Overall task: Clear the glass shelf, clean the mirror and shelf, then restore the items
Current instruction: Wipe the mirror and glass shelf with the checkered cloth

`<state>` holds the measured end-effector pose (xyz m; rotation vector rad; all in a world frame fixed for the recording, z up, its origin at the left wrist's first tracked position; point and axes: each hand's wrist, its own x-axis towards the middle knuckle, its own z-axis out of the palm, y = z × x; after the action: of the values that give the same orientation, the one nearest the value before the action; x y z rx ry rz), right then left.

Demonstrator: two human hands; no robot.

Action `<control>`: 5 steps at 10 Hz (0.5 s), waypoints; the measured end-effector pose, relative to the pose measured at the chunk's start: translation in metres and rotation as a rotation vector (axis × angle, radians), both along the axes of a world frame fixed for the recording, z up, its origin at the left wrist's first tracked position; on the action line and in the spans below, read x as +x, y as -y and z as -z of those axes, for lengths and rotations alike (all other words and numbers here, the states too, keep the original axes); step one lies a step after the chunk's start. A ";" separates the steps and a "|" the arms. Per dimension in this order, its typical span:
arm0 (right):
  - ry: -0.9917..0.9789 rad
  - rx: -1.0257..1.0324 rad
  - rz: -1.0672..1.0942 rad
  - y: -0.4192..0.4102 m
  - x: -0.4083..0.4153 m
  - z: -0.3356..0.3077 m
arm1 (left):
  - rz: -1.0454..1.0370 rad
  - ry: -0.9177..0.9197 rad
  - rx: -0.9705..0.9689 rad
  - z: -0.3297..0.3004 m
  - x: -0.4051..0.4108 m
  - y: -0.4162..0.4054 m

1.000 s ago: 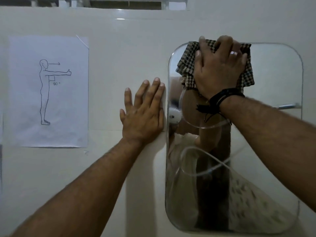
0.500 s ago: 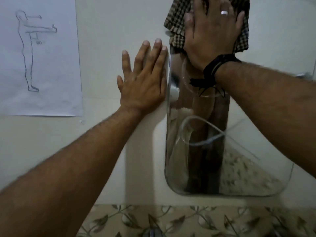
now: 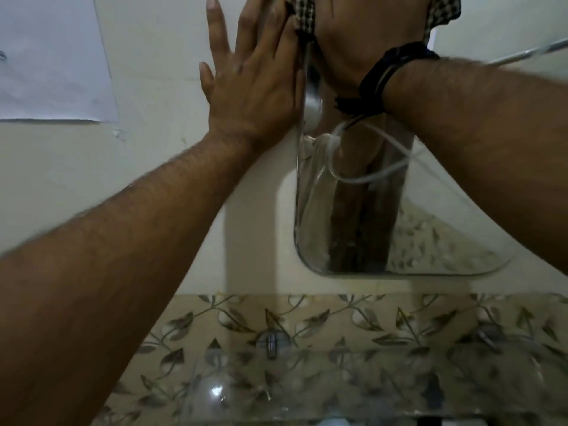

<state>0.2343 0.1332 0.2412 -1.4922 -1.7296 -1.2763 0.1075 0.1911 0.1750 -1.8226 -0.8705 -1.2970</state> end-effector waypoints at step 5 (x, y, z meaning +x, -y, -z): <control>-0.227 0.284 0.299 0.013 -0.016 0.091 | 0.035 -0.014 -0.056 0.082 -0.002 0.002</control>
<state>0.2187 0.1197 0.1498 -1.6899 -1.1598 -1.3704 0.1057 0.1888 0.0930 -1.8964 -0.8789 -1.2918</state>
